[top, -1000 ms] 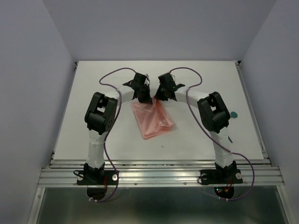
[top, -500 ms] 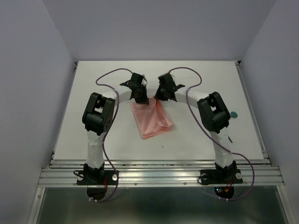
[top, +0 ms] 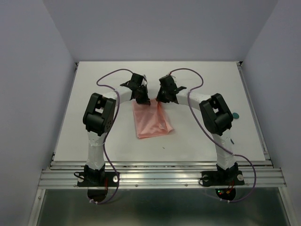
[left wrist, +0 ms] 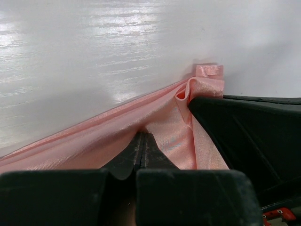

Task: Fold the napkin into a case and place the utensils inside
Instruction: Fold the lower triangle-folded napkin at the center of the board.

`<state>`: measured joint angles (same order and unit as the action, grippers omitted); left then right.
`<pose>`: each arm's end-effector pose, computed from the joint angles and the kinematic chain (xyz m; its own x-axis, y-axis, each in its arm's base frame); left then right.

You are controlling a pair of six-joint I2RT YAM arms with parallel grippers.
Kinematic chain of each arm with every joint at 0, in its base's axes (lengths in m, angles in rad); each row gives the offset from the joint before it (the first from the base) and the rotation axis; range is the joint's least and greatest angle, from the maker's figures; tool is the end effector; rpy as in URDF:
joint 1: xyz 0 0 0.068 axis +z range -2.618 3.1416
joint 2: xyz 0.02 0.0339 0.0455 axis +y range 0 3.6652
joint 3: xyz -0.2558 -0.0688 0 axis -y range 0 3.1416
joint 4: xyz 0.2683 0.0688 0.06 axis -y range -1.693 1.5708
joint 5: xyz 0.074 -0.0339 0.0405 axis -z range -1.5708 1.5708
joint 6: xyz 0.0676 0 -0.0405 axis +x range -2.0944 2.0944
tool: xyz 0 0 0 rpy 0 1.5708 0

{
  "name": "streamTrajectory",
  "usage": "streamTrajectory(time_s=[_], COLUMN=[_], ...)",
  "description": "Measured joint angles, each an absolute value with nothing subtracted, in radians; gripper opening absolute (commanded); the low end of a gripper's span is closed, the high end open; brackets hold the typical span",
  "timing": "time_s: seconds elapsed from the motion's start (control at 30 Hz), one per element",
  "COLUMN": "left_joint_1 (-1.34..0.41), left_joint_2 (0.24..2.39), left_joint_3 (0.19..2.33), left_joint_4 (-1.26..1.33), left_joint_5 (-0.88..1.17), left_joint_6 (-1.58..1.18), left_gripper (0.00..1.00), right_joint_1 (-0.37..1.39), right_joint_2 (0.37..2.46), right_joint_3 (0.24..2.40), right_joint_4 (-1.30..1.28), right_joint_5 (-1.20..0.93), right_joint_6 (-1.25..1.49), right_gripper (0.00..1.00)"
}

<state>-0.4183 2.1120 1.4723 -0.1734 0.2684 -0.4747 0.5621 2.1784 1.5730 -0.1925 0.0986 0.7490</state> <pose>0.4482 -0.2189 0.1196 -0.8455 -0.1064 -0.5232 0.1931 0.8527 -0.4855 0.4431 0.2712 0.1190 -0.7652 0.3189 -0.5593 0.0666 0.9033 0.4238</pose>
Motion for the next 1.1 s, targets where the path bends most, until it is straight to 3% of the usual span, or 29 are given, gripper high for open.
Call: streamTrajectory(time_s=[0.77, 1.1], left_joint_1=[-0.417, -0.418], left_joint_2=[2.105, 1.927], left_joint_3=[1.472, 1.343], left_joint_4=[-0.173, -0.199], left_joint_5=[0.259, 0.225], left_joint_6=[-0.453, -0.480], left_gripper=[0.00, 0.04], right_joint_1=[0.611, 0.616], right_joint_2=[2.233, 2.293], right_joint_3=[1.683, 1.793], right_joint_4=[-0.303, -0.372], right_joint_5=[0.229, 0.296], right_joint_6=[0.764, 0.772], right_gripper=[0.01, 0.01])
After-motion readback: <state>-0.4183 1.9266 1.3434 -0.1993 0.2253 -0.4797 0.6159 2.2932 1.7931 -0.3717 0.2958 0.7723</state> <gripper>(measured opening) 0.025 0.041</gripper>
